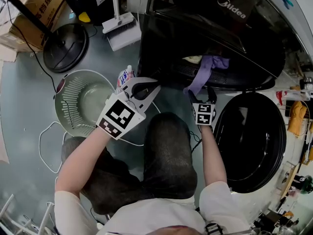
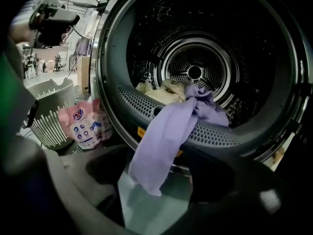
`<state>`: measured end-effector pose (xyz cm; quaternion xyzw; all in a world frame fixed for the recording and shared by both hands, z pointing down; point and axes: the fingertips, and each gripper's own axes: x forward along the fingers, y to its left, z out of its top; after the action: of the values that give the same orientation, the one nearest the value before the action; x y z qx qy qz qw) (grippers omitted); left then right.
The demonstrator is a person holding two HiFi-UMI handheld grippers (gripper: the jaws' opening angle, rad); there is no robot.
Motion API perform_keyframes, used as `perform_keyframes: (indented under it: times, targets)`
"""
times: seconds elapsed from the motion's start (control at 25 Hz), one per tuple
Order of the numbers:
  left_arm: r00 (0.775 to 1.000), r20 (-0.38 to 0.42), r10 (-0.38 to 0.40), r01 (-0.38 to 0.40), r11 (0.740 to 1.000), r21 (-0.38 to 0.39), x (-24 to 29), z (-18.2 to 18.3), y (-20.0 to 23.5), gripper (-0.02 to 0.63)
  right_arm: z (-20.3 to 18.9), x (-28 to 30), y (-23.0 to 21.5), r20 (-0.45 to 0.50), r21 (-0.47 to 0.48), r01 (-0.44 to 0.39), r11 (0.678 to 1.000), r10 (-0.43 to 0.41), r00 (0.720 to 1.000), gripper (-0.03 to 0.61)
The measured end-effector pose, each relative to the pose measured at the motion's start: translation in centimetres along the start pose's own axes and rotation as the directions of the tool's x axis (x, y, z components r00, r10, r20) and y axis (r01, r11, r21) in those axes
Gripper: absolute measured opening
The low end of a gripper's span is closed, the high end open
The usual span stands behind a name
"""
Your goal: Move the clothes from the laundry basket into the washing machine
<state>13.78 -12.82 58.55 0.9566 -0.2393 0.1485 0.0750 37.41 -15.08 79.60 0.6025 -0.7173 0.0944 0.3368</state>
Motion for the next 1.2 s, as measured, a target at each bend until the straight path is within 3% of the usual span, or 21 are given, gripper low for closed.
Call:
perform_keyframes:
  times: [0.2,0.56,0.68,0.76,1.2]
  targets:
    - [1.000,-0.011,0.003,-0.003,1.000,-0.003,0.0,-0.3,0.2,0.006,-2.6,1.2,0.3,-0.029,0.089,0.037,0.995,-0.034,0.999,0.338]
    - [0.999,-0.046,0.008,-0.008,1.000,-0.008,-0.1,-1.7,0.4,0.006,-2.3,3.4,0.2,-0.017,0.062,0.080,0.995,-0.080,0.997,0.245]
    - [0.999,-0.042,0.009,-0.010,1.000,-0.007,-0.2,-1.6,0.4,0.006,-1.5,3.2,-0.2,0.009,0.058,0.099,0.993,-0.100,0.995,0.091]
    - [0.999,-0.040,0.010,-0.010,1.000,-0.008,-0.3,-1.5,0.4,0.006,-1.3,2.9,-0.5,0.018,0.056,0.105,0.993,-0.106,0.994,0.036]
    - [1.000,-0.022,0.012,-0.012,1.000,-0.002,-0.5,-0.9,0.6,0.006,5.0,-1.1,-3.2,0.167,-0.002,0.148,0.989,-0.146,0.975,0.026]
